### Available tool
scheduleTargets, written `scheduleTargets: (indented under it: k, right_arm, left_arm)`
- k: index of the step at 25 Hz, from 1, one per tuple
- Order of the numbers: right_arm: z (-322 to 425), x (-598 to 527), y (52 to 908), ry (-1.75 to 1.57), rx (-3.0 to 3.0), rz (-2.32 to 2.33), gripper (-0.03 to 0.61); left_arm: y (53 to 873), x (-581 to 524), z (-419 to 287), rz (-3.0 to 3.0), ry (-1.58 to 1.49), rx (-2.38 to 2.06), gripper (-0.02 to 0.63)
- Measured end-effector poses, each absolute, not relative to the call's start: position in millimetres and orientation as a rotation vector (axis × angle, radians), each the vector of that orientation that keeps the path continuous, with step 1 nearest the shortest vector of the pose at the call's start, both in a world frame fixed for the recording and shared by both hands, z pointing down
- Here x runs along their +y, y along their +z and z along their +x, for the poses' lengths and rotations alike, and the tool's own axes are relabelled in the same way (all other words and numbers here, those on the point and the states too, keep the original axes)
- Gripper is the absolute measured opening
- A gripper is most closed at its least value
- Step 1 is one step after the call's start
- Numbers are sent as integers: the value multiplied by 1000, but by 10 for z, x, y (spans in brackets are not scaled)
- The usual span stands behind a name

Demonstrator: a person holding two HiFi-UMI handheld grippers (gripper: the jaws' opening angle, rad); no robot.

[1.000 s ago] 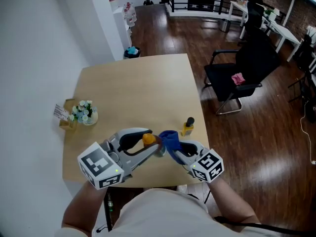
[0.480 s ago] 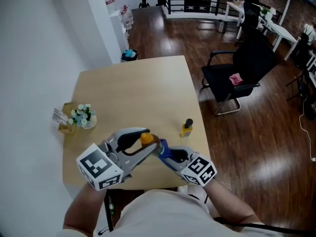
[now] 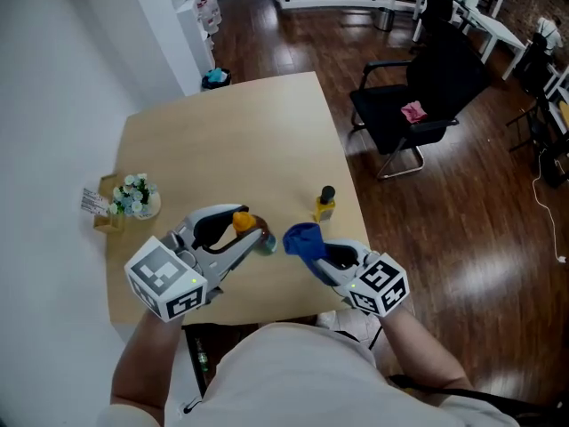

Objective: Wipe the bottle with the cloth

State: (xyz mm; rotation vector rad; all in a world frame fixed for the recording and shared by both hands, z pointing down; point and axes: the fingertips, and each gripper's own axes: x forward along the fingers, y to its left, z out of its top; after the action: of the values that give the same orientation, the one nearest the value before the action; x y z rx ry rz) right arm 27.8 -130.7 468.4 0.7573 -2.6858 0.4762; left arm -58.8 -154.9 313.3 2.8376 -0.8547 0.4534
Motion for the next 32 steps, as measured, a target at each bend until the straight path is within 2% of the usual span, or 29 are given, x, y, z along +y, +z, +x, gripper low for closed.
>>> scheduleTargets:
  k: [11, 22, 32]
  right_arm:
    - [1056, -1100, 4712, 544, -2615, 950, 92]
    - [1435, -877, 4756, 575, -2527, 1000, 92]
    - [1690, -844, 4767, 607, -2482, 1009, 92]
  left_arm:
    - [4183, -2061, -674, 2732, 582, -995, 160]
    - [5284, -2608, -604, 2627, 644, -1164, 161]
    - [5776, -2779, -537, 2579, 646, -1241, 161]
